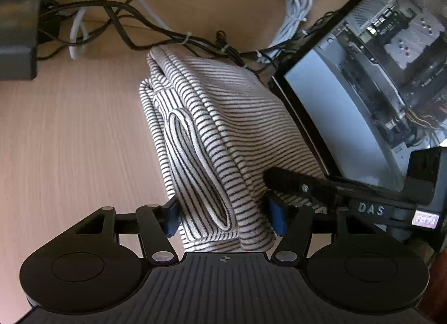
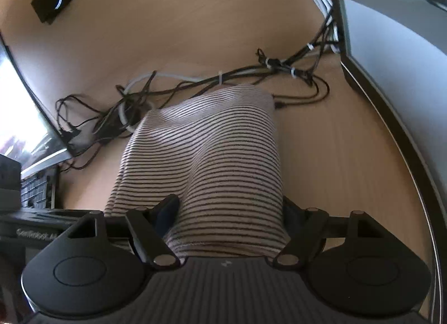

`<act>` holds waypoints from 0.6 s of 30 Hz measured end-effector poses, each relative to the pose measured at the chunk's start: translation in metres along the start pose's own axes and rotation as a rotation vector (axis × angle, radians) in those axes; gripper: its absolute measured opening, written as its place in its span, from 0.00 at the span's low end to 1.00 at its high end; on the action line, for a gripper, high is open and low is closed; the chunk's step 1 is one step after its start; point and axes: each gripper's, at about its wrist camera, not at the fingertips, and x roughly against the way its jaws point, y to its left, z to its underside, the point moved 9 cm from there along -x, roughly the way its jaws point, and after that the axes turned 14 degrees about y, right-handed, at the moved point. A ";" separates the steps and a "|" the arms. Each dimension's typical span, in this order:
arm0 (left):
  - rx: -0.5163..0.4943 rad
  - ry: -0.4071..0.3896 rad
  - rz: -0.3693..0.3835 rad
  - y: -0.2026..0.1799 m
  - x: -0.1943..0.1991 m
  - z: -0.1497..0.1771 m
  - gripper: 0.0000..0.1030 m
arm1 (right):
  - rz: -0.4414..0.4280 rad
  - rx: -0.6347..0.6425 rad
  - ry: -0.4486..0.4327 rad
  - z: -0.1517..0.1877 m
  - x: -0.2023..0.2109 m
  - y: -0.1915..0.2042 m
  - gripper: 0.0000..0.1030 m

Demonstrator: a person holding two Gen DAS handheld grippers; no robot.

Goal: Fold clothes

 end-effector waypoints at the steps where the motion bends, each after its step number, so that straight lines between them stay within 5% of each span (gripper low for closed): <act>1: 0.000 -0.002 0.001 0.000 0.000 -0.001 0.64 | 0.009 0.010 -0.003 -0.003 -0.001 0.000 0.76; 9: -0.006 -0.034 -0.016 0.006 0.008 0.000 0.62 | 0.153 0.207 -0.123 -0.021 0.023 0.023 0.82; 11: 0.003 -0.040 -0.010 0.010 0.010 0.002 0.60 | 0.149 0.250 -0.180 -0.034 0.034 0.038 0.81; 14: 0.020 -0.039 0.010 0.014 0.008 0.006 0.59 | 0.065 0.279 -0.199 -0.056 0.034 0.064 0.67; 16: 0.031 -0.043 0.012 0.017 0.009 0.007 0.59 | -0.003 0.281 -0.113 -0.065 0.012 0.082 0.61; 18: 0.037 -0.051 -0.001 0.018 0.012 0.008 0.59 | 0.030 0.298 0.026 -0.063 -0.030 0.085 0.62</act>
